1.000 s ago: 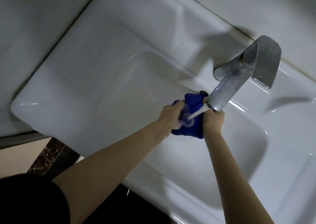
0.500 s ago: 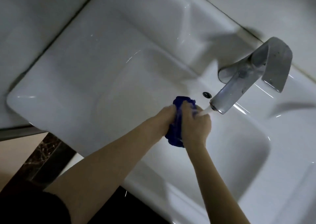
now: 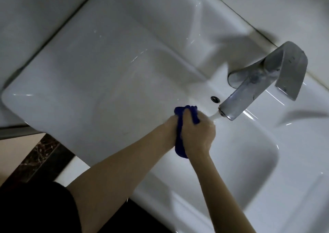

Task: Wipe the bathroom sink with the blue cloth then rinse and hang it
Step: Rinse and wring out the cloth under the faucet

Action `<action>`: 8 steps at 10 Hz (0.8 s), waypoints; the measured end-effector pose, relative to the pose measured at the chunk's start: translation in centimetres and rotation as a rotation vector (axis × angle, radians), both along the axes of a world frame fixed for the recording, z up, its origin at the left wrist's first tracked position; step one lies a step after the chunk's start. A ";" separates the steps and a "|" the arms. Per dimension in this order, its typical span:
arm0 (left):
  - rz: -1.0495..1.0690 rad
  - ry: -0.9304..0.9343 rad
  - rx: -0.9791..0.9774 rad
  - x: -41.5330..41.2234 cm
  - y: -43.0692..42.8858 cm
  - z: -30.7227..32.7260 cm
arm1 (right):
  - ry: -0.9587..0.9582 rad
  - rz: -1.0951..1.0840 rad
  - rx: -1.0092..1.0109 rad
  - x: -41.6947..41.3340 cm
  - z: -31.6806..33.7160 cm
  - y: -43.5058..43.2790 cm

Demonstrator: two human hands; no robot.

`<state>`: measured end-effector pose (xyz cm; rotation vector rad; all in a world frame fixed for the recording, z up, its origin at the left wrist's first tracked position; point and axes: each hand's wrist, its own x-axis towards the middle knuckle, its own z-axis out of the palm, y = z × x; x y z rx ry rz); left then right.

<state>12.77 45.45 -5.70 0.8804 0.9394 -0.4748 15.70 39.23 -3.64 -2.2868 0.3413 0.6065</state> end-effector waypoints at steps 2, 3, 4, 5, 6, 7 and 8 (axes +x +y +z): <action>-0.111 0.164 -0.021 3.1 -0.6 -3.6 | 0.091 -0.149 -0.017 1.2 -1.4 -1.4; 0.062 0.104 -0.076 2.2 -0.3 -1.8 | -0.067 0.046 -0.001 -2.0 0.4 -0.4; 0.083 0.260 -0.108 2.1 -1.4 -2.0 | 0.050 -0.116 -0.056 2.2 -1.9 -0.4; -0.061 0.357 0.103 3.3 -0.7 -2.4 | 0.153 -0.308 -0.021 3.5 -2.1 -1.3; -0.076 0.295 0.053 3.8 0.4 -3.3 | -0.026 -0.123 0.027 -1.7 -0.2 -0.3; 0.054 0.313 0.036 3.4 0.5 -2.2 | -0.138 -0.060 0.029 -1.7 -0.4 0.5; -0.044 0.308 0.058 3.2 -0.7 -2.4 | 0.096 -0.333 0.067 2.8 -3.1 -0.9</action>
